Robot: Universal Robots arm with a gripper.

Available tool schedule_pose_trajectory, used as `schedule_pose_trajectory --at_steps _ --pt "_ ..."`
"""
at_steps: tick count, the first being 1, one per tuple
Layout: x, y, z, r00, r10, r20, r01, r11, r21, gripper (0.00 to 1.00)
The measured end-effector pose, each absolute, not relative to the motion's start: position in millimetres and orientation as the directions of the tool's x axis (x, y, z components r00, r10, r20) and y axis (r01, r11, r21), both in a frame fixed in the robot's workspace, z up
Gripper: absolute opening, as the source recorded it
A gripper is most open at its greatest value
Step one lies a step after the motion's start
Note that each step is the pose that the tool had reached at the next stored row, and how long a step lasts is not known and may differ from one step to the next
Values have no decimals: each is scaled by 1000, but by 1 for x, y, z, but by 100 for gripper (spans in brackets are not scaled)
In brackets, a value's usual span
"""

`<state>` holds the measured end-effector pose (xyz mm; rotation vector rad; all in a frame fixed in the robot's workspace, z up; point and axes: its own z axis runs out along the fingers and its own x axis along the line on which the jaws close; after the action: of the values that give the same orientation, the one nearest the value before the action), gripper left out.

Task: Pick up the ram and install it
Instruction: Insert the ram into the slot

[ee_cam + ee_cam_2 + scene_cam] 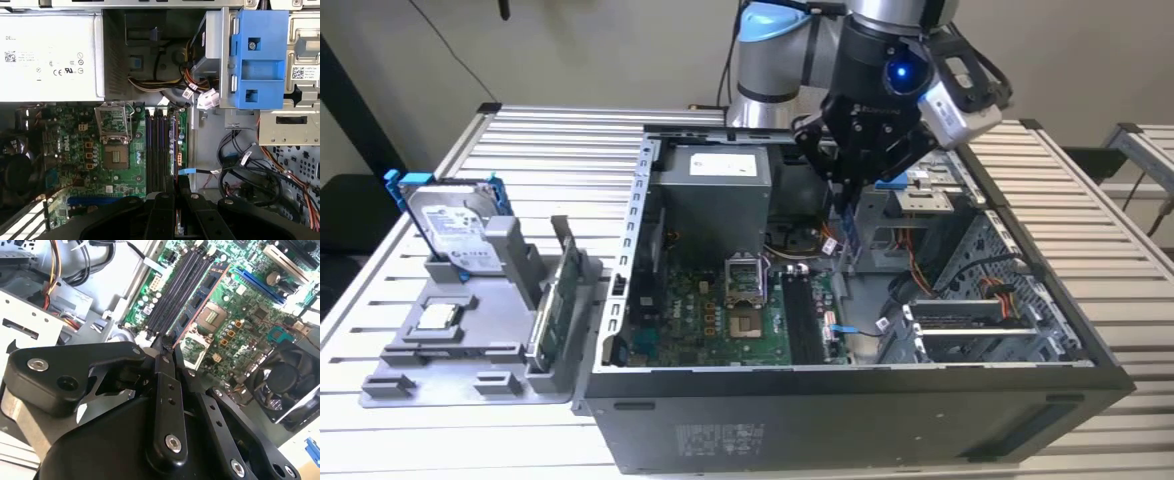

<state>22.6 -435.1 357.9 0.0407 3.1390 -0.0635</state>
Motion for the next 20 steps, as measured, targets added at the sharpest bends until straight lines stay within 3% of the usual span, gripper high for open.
schedule_pose_trajectory --at_steps 20 --pt "23 -433 344 -998 65 -7 65 997 -37 14"
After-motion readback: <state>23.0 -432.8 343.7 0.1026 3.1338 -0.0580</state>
